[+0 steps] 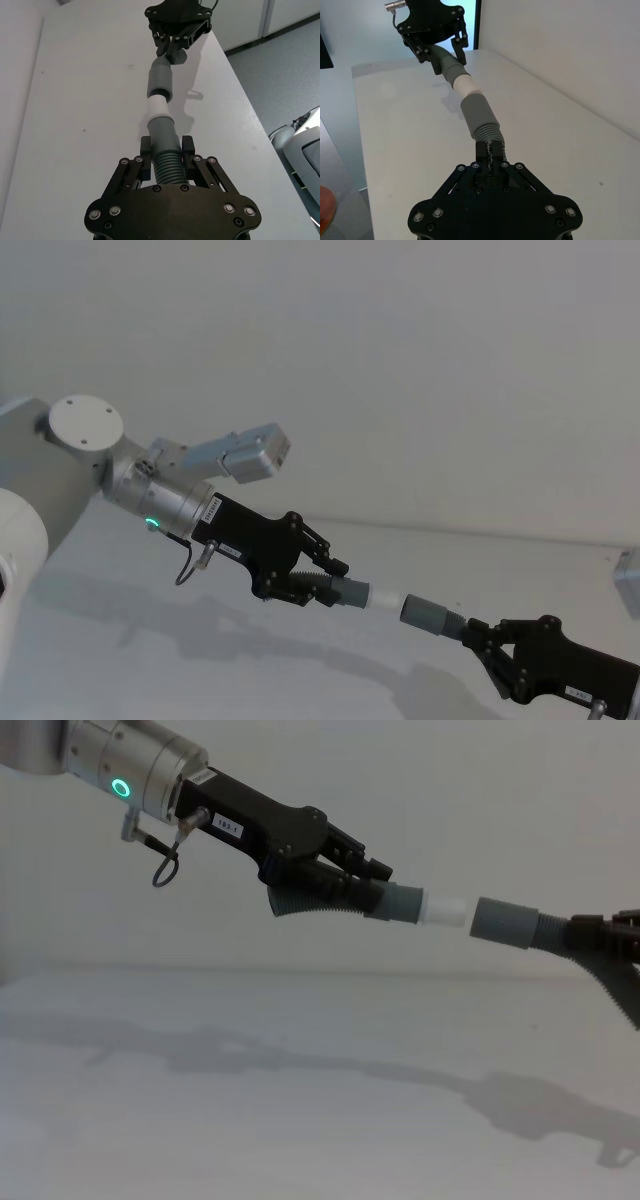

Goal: Use both hands to pick up one end of the pipe from the table, align the ends, and insert them.

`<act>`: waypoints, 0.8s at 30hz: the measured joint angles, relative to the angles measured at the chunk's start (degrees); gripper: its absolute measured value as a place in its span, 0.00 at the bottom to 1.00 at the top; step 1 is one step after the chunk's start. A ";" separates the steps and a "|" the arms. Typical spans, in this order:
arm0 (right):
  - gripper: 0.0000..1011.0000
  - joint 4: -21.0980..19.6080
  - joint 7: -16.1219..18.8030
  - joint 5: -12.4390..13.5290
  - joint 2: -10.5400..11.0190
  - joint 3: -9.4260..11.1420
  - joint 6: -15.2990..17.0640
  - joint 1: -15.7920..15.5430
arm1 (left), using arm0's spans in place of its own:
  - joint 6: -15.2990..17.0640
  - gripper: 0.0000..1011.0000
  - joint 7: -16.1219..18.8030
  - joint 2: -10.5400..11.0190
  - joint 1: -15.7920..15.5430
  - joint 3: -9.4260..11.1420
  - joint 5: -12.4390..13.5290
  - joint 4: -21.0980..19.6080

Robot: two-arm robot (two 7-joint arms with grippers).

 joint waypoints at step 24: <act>0.05 0.17 -0.43 0.95 -0.21 -1.46 0.08 1.09 | 0.00 0.33 0.00 0.01 0.00 0.00 0.00 0.00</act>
